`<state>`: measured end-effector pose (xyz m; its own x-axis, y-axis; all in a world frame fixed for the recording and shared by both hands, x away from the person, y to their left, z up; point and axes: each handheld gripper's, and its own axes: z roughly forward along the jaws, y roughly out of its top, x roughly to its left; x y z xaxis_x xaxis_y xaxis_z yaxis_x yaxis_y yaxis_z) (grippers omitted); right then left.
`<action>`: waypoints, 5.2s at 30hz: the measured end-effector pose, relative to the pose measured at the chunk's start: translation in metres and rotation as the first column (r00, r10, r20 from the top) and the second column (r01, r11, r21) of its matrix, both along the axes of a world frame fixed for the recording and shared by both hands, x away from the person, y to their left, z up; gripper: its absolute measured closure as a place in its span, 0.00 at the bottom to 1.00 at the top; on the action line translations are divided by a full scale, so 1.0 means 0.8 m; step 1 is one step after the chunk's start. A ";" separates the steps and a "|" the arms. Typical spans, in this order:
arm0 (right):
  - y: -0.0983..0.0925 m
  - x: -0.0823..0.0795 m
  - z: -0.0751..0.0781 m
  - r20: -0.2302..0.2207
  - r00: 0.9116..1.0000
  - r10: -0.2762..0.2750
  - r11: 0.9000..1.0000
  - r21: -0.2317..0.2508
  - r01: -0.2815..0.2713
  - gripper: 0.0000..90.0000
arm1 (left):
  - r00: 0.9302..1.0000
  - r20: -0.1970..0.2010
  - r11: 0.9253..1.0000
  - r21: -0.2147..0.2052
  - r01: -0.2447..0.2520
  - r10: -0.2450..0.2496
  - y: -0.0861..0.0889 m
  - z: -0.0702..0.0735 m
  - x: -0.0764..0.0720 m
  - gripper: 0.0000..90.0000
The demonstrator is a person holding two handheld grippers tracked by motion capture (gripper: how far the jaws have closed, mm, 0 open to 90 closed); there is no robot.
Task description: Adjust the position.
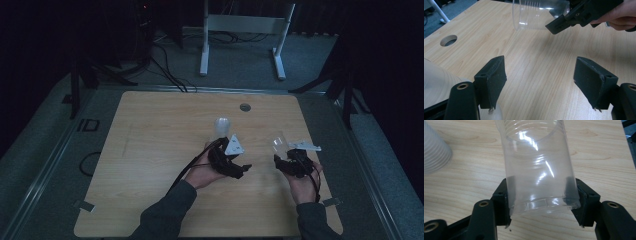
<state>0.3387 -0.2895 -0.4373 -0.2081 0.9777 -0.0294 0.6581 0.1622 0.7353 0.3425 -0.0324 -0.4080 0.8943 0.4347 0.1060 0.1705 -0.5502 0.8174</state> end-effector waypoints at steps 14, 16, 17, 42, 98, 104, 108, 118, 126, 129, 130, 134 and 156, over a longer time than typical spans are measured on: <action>-0.001 -0.001 -0.005 0.050 0.996 -0.068 0.997 0.029 0.066 0.47 | 1.000 0.001 1.000 -0.003 -0.010 0.010 -0.004 0.001 0.002 0.29; -0.002 -0.001 -0.005 0.056 0.995 -0.078 0.996 0.036 0.076 0.47 | 1.000 0.001 1.000 -0.003 -0.009 0.009 -0.005 0.000 0.002 0.29; -0.003 -0.001 -0.005 0.059 0.995 -0.081 0.996 0.038 0.079 0.47 | 1.000 0.000 1.000 -0.005 -0.011 0.011 -0.006 0.000 0.002 0.29; -0.013 -0.011 -0.004 0.155 0.981 -0.116 0.991 0.082 0.104 0.47 | 1.000 -0.013 0.999 -0.035 -0.020 0.020 -0.016 0.000 0.004 0.29; -0.001 -0.040 0.004 0.414 0.902 -0.121 0.992 0.075 0.099 0.47 | 0.996 -0.084 0.989 -0.144 -0.041 0.030 -0.055 0.020 0.019 0.28; 0.000 -0.041 0.003 0.418 0.901 -0.116 0.993 0.069 0.096 0.46 | 0.995 -0.097 0.987 -0.152 -0.051 0.036 -0.058 0.021 0.023 0.28; 0.001 -0.041 0.003 0.425 0.898 -0.114 0.993 0.069 0.093 0.47 | 0.994 -0.100 0.986 -0.155 -0.054 0.039 -0.061 0.023 0.025 0.28; 0.003 -0.044 0.004 0.436 0.893 -0.114 0.993 0.070 0.093 0.47 | 0.992 -0.115 0.985 -0.163 -0.060 0.041 -0.073 0.028 0.030 0.28; 0.004 -0.046 0.005 0.451 0.886 -0.110 0.994 0.068 0.089 0.46 | 0.988 -0.149 0.982 -0.179 -0.055 0.029 -0.082 0.036 0.040 0.28; 0.004 -0.046 0.005 0.455 0.884 -0.109 0.994 0.068 0.087 0.47 | 0.987 -0.160 0.981 -0.186 -0.058 0.028 -0.085 0.039 0.043 0.28; 0.004 -0.047 0.005 0.456 0.883 -0.109 0.994 0.068 0.088 0.47 | 0.986 -0.164 0.980 -0.190 -0.060 0.028 -0.086 0.040 0.044 0.27; 0.005 -0.049 0.005 0.467 0.877 -0.111 0.994 0.068 0.090 0.47 | 0.981 -0.194 0.977 -0.205 -0.054 0.013 -0.090 0.043 0.050 0.25; 0.010 -0.053 0.006 0.499 0.860 -0.106 0.994 0.070 0.082 0.47 | 0.953 -0.303 0.948 -0.304 -0.090 -0.006 -0.105 0.044 0.067 0.20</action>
